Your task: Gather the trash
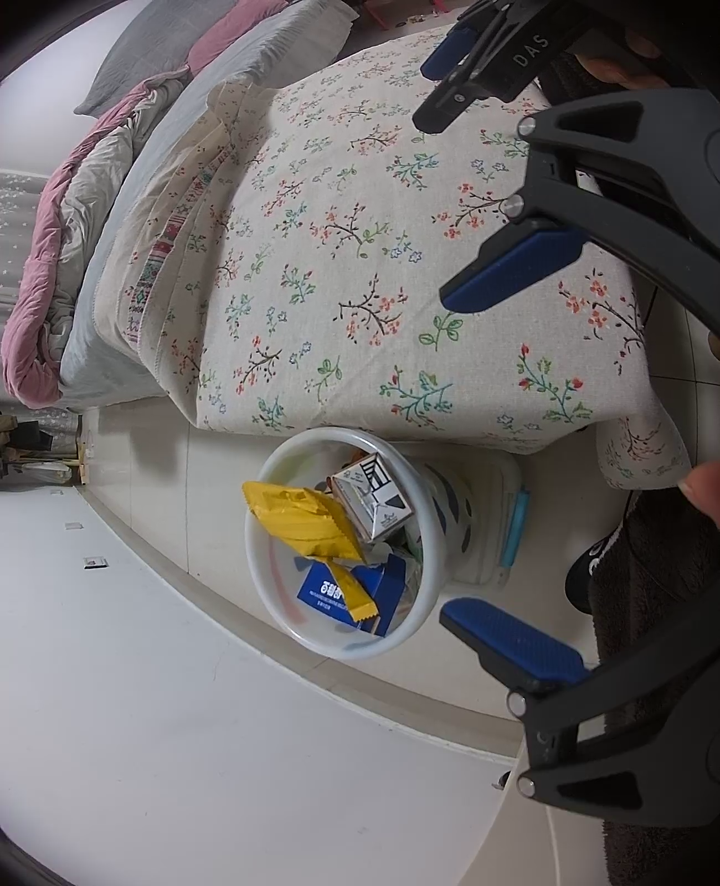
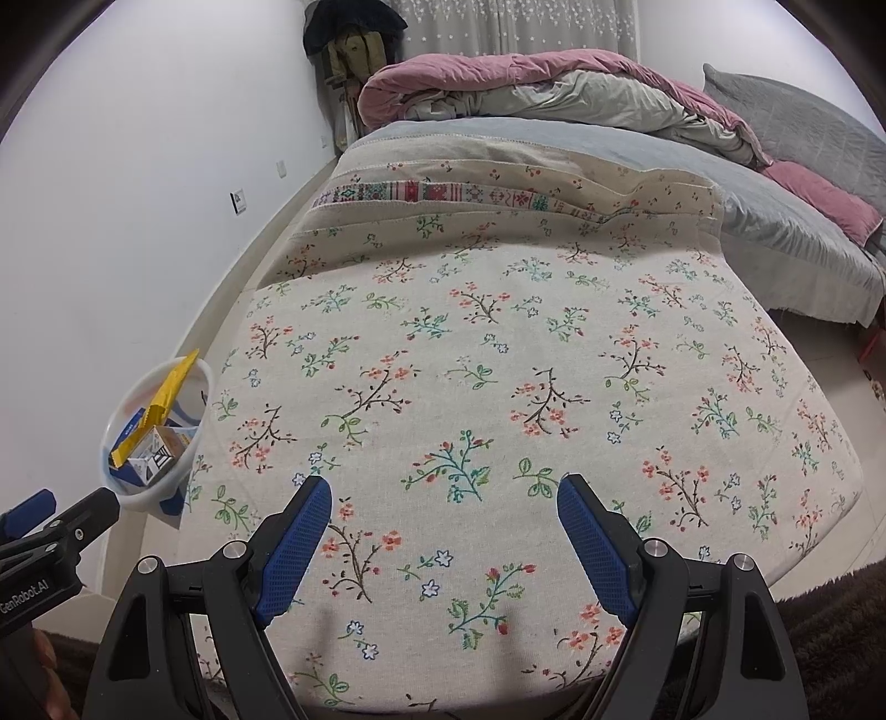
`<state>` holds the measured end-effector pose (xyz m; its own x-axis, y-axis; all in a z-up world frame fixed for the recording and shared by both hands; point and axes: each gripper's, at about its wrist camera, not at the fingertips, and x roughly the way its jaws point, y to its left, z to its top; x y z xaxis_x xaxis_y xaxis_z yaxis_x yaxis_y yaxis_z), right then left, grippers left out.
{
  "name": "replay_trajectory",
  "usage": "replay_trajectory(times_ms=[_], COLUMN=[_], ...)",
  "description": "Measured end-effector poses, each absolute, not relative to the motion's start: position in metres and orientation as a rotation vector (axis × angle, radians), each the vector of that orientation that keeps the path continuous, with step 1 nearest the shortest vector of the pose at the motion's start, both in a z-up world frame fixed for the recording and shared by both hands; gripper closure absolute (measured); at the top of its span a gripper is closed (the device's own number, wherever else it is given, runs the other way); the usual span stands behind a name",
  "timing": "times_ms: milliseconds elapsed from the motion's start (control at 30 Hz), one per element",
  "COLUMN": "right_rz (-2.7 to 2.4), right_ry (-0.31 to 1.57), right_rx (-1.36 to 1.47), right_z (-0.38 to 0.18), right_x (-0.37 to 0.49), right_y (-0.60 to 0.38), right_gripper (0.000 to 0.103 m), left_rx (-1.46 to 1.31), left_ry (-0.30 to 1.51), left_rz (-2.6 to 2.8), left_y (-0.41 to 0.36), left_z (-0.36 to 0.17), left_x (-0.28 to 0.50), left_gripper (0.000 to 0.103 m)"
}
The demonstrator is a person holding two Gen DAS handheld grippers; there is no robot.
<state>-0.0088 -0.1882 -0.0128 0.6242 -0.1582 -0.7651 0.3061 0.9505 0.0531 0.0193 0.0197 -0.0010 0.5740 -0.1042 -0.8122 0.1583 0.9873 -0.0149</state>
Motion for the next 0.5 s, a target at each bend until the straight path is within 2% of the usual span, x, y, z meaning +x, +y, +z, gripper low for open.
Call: replay_trajectory(times_ms=[500], right_rz=[-0.269], right_ry=[0.856], right_rx=[0.186], right_z=[-0.0120], right_x=[-0.0090], right_y=[-0.1874], right_gripper=[0.018], left_rx=[0.061], left_ry=[0.948], left_rz=[-0.154], left_y=[0.0193], left_z=[-0.0013], left_x=[0.0193], left_gripper=[0.001])
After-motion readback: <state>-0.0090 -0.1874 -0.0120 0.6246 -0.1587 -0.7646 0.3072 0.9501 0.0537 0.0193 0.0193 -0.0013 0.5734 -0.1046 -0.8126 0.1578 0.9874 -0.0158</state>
